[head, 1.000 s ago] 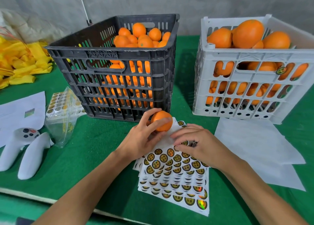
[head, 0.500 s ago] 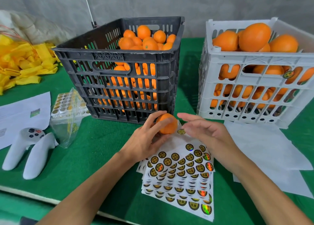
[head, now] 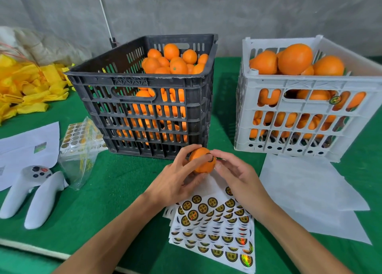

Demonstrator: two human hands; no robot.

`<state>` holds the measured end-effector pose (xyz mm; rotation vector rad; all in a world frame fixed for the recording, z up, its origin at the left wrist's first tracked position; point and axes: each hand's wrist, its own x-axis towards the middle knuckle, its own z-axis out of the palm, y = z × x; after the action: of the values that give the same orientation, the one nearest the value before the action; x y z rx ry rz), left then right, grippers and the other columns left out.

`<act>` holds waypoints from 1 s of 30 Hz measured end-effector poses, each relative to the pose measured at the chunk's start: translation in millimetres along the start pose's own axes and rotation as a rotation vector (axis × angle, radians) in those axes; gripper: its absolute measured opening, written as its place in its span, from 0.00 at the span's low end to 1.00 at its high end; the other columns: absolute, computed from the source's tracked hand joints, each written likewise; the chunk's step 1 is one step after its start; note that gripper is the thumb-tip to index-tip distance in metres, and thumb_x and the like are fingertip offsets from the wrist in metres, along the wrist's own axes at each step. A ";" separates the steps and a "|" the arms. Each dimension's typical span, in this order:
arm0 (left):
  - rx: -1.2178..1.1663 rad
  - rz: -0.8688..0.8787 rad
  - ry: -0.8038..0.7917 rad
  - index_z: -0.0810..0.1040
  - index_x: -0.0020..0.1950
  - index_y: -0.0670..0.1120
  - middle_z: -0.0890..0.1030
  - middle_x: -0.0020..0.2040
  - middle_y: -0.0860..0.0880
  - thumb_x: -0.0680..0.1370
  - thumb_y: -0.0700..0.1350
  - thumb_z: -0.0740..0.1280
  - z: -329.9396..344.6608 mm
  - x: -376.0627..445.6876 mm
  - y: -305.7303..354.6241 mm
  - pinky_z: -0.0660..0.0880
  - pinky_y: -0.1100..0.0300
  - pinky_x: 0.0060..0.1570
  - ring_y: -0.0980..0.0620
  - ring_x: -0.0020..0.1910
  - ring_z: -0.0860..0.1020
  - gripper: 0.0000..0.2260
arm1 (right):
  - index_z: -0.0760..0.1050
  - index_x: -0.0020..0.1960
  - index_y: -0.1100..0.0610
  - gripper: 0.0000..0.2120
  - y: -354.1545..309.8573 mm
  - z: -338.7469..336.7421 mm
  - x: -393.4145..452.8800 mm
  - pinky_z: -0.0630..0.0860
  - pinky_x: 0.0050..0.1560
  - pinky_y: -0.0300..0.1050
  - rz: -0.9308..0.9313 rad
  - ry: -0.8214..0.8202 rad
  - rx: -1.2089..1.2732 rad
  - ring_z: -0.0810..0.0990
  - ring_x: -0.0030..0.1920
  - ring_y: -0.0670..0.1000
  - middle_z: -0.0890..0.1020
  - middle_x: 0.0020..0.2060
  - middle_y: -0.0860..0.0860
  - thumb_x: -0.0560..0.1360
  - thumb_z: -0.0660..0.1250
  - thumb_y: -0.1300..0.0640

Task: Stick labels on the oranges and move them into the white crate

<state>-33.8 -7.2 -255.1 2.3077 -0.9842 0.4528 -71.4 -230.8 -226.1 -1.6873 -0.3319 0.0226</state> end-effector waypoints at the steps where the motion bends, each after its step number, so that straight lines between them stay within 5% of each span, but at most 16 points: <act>1: 0.001 -0.011 -0.001 0.65 0.79 0.62 0.59 0.80 0.52 0.86 0.57 0.63 -0.2 0.3 0.1 0.79 0.67 0.43 0.54 0.52 0.80 0.21 | 0.77 0.69 0.41 0.17 -0.2 0.3 0.0 0.72 0.64 0.31 0.010 -0.008 -0.012 0.78 0.65 0.40 0.82 0.63 0.40 0.84 0.64 0.58; 7: -0.143 -0.104 0.070 0.69 0.76 0.60 0.61 0.78 0.56 0.85 0.57 0.64 -1.5 3.6 10.2 0.83 0.58 0.45 0.51 0.55 0.80 0.19 | 0.64 0.77 0.38 0.24 -3.1 -3.2 0.1 0.71 0.68 0.40 0.020 0.078 0.006 0.77 0.67 0.38 0.77 0.68 0.37 0.85 0.62 0.54; 13: -0.276 -0.048 0.187 0.69 0.78 0.56 0.64 0.77 0.54 0.84 0.52 0.68 -11.0 35.8 38.7 0.83 0.57 0.52 0.56 0.60 0.80 0.22 | 0.71 0.75 0.42 0.19 -28.1 -7.1 7.2 0.69 0.72 0.39 -0.265 0.183 -0.281 0.69 0.73 0.39 0.72 0.71 0.35 0.85 0.60 0.56; 19: -0.346 0.029 0.392 0.68 0.78 0.61 0.66 0.76 0.57 0.83 0.55 0.68 -54.0 129.1 82.4 0.82 0.60 0.54 0.61 0.65 0.77 0.24 | 0.70 0.77 0.54 0.20 -105.8 -41.8 49.4 0.68 0.75 0.45 -0.605 0.429 -0.503 0.68 0.76 0.44 0.72 0.74 0.45 0.86 0.56 0.56; 22: -0.349 0.139 0.451 0.70 0.78 0.56 0.67 0.75 0.56 0.83 0.49 0.69 -76.5 195.3 104.1 0.82 0.56 0.57 0.55 0.71 0.74 0.23 | 0.70 0.76 0.58 0.19 -151.8 -71.4 71.5 0.70 0.74 0.51 -0.701 0.611 -0.607 0.70 0.74 0.47 0.73 0.73 0.50 0.86 0.56 0.55; 26: -0.287 0.161 0.364 0.73 0.77 0.53 0.69 0.76 0.55 0.82 0.43 0.71 -92.3 273.3 119.2 0.80 0.61 0.59 0.59 0.61 0.79 0.24 | 0.71 0.74 0.62 0.20 -190.4 -110.4 90.4 0.71 0.72 0.54 -0.617 0.822 -0.937 0.74 0.70 0.56 0.75 0.71 0.56 0.83 0.61 0.59; 30: -0.076 0.067 0.082 0.69 0.79 0.56 0.68 0.79 0.53 0.82 0.43 0.70 -101.2 310.7 113.5 0.76 0.49 0.69 0.50 0.70 0.76 0.26 | 0.76 0.70 0.60 0.19 -205.3 -127.3 100.9 0.71 0.70 0.50 -0.379 0.777 -1.197 0.76 0.66 0.55 0.79 0.67 0.55 0.79 0.66 0.61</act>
<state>82.5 -174.5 24.5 2.1768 -1.0238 0.5242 9.3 -309.0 10.4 -2.5681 -0.0321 -1.3026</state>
